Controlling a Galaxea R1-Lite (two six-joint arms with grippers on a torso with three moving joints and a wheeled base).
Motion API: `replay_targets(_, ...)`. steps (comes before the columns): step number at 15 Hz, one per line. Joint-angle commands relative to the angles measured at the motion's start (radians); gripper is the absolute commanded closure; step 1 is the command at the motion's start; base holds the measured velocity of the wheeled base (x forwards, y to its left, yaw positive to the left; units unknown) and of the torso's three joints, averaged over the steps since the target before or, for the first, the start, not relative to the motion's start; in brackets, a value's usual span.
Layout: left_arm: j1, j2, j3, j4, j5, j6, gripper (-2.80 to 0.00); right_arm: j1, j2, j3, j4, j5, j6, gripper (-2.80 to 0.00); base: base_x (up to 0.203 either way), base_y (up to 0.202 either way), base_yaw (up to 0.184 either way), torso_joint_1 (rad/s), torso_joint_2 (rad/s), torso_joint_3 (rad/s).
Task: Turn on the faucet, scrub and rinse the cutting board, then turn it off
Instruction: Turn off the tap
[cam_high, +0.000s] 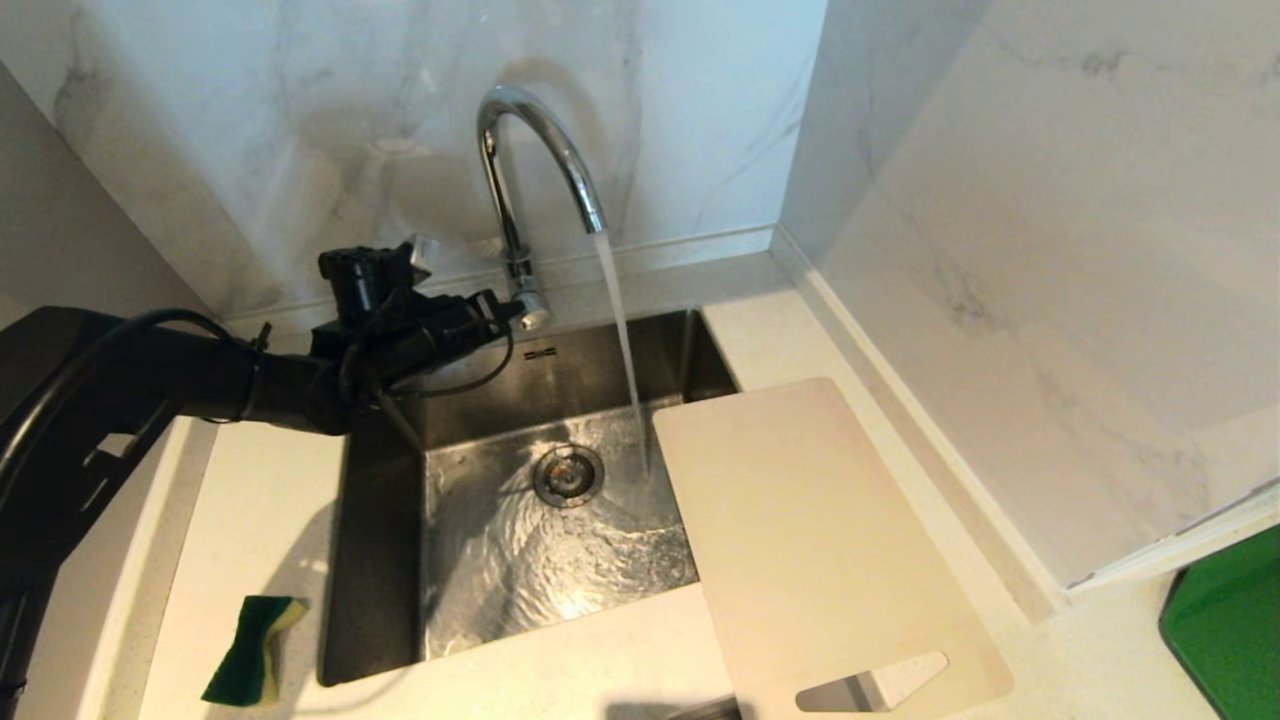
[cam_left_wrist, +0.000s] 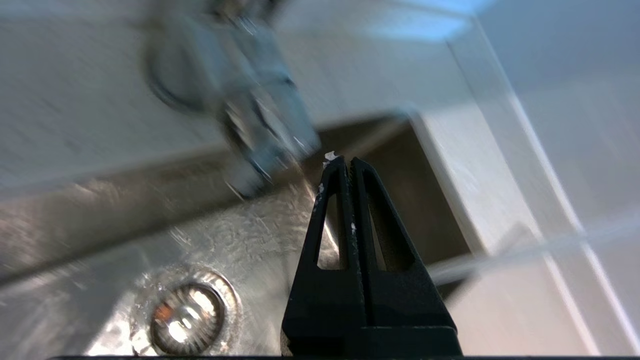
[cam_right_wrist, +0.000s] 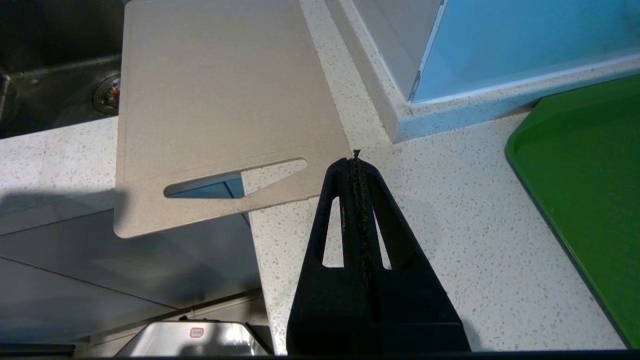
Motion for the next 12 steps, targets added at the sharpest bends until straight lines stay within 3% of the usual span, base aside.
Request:
replay_targets(1,0.0,0.058,-0.071,-0.007,0.035,-0.001,0.0,0.0,0.0,0.002,0.0,0.0,0.0,0.0,0.0,0.0,0.0,0.0,0.0,0.0)
replay_targets(8,0.012,0.161,-0.229,-0.029,0.121,0.0,0.0,0.0,0.0,0.002,0.0,0.0,0.0,0.0,0.0,0.0,0.0,0.0,0.0,0.0)
replay_targets(12,0.039,0.157,-0.229,-0.031,0.121,0.001,0.0,0.0,0.0,0.002,0.0,0.0,0.0,0.0,0.0,0.0,0.0,0.0,0.0,0.0)
